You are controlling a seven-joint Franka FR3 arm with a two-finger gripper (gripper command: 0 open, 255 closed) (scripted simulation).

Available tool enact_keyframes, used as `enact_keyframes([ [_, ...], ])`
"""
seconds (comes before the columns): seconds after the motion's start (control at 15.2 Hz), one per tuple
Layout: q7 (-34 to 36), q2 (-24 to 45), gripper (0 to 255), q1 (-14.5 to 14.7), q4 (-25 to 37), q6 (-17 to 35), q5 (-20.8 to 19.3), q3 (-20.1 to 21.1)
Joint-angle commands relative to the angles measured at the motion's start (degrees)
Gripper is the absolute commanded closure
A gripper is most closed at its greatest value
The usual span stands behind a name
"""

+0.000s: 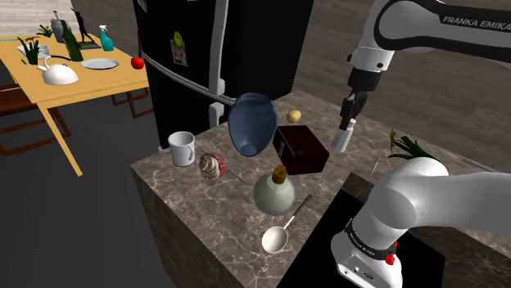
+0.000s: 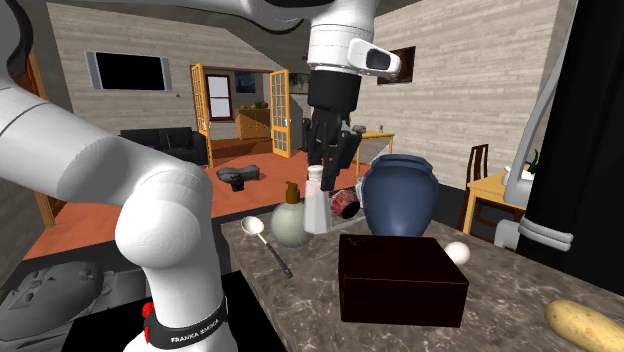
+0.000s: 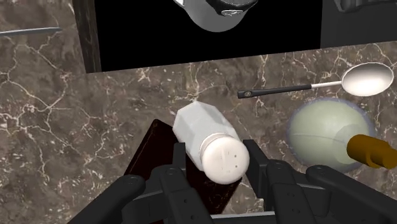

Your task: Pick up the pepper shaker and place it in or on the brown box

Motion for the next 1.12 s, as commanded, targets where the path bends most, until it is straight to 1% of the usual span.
enact_keyframes([
  [0.0, 0.07, 2.81, 255, 0.47, 2.53, 0.28, 0.29, -0.02],
  [0.33, 0.00, 15.31, 255, 2.34, 11.82, 3.54, 1.41, -0.66],
  [0.73, -0.75, 29.47, 255, 4.08, 24.92, 4.54, 3.15, -1.65],
  [0.79, -0.84, 30.56, 255, 4.18, 26.04, 4.50, 3.32, -1.73],
  [1.06, -0.93, 30.35, 255, 4.09, 22.79, 7.55, 3.20, -1.85],
])
